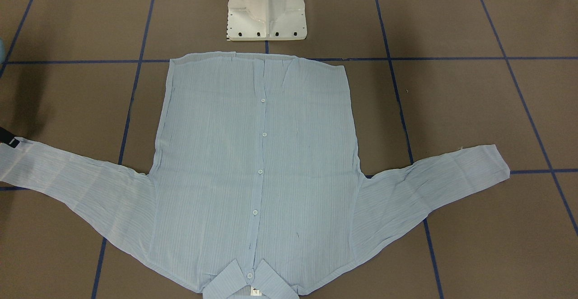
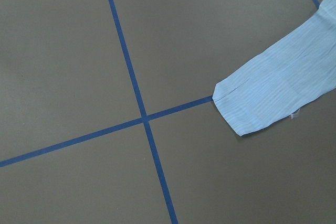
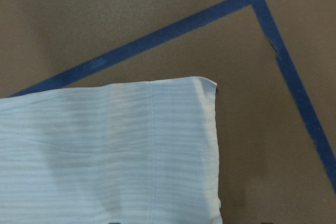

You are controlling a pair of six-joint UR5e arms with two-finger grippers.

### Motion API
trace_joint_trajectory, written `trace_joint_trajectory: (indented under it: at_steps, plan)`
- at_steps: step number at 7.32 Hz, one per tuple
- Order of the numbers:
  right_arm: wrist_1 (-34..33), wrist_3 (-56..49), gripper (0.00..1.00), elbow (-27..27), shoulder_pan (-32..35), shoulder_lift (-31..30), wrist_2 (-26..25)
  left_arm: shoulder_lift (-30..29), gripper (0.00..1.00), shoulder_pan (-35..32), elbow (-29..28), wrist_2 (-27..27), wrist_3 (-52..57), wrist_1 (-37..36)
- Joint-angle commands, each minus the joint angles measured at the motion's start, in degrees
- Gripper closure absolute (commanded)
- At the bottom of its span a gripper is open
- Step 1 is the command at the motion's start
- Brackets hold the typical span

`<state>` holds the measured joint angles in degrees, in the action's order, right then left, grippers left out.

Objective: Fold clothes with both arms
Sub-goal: 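Reach the right gripper toward the cuff of the sleeve nearest it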

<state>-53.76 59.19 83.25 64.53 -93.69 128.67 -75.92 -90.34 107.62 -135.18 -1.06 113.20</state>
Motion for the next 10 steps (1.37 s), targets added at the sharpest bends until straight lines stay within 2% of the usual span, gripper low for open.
trace_joint_trajectory:
  at_steps: [1, 2, 3, 5, 6, 7, 9, 10]
  plan:
    - [0.1, 0.0, 0.19, -0.1, -1.1, 0.0, 0.0, 0.1, 0.00, 0.1, 0.0, 0.0, 0.0, 0.0]
    - [0.1, 0.0, 0.29, 0.0, -1.1, 0.3, 0.0, 0.1, 0.00, 0.0, 0.0, 0.0, 0.0, 0.0]
    - [0.0, 0.0, 0.35, -0.4, -1.1, 0.6, -0.1, 0.1, 0.00, 0.0, 0.0, 0.1, 0.0, 0.0]
    - [0.0, 0.0, 0.61, -1.0, -1.1, 0.5, -0.1, 0.1, 0.00, 0.0, 0.1, 0.0, 0.0, 0.0]
    - [0.0, 0.0, 0.86, -1.2, -1.1, 0.6, -0.1, 0.1, 0.00, 0.0, 0.1, 0.0, 0.0, 0.0]
    - [0.0, 0.0, 1.00, -1.1, -1.1, 0.6, 0.0, 0.1, 0.00, 0.1, 0.1, 0.0, 0.0, 0.0]
    - [0.1, 0.0, 1.00, 0.2, -0.9, 0.9, 3.9, 0.1, 0.00, 0.0, 0.1, 0.0, 0.0, 0.0]
    - [-0.6, 0.1, 1.00, 3.6, -0.8, 0.7, 4.0, 0.1, 0.00, 0.0, 0.1, 0.0, 0.0, 0.0]
